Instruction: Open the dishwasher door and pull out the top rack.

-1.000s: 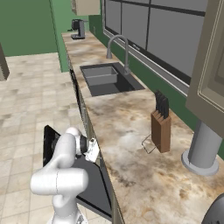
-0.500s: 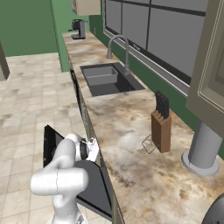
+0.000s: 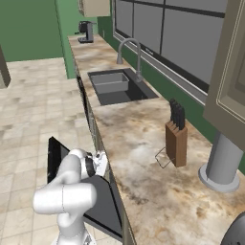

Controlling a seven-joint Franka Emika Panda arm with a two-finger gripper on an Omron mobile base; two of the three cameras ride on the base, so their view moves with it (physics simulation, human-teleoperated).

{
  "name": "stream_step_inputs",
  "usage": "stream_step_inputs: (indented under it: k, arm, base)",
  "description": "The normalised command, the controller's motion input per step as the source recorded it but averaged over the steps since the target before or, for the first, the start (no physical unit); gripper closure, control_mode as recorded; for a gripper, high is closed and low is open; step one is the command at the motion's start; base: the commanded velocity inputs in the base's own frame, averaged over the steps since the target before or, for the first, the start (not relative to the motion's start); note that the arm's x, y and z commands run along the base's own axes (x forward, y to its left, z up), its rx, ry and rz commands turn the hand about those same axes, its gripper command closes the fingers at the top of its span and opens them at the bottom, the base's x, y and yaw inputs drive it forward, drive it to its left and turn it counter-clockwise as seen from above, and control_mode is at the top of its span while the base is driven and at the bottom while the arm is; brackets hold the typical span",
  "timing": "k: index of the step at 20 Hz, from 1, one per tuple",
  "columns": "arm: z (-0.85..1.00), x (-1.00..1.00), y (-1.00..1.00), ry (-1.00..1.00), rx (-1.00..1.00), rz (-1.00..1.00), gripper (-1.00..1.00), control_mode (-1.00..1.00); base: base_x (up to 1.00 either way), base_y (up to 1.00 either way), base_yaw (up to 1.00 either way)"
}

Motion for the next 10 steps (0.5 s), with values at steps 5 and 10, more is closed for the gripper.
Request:
stream_step_inputs:
  k: [5,10]
  arm:
    - [0.38,-0.05,-0.37,-0.38,0.05,-0.03,-1.00,-1.00]
    - [0.62,-0.05,-0.11,-0.29,0.06,-0.03,-1.00,-1.00]
  base:
    - [0.00,0.00,0.00]
    - [0.00,0.00,0.00]
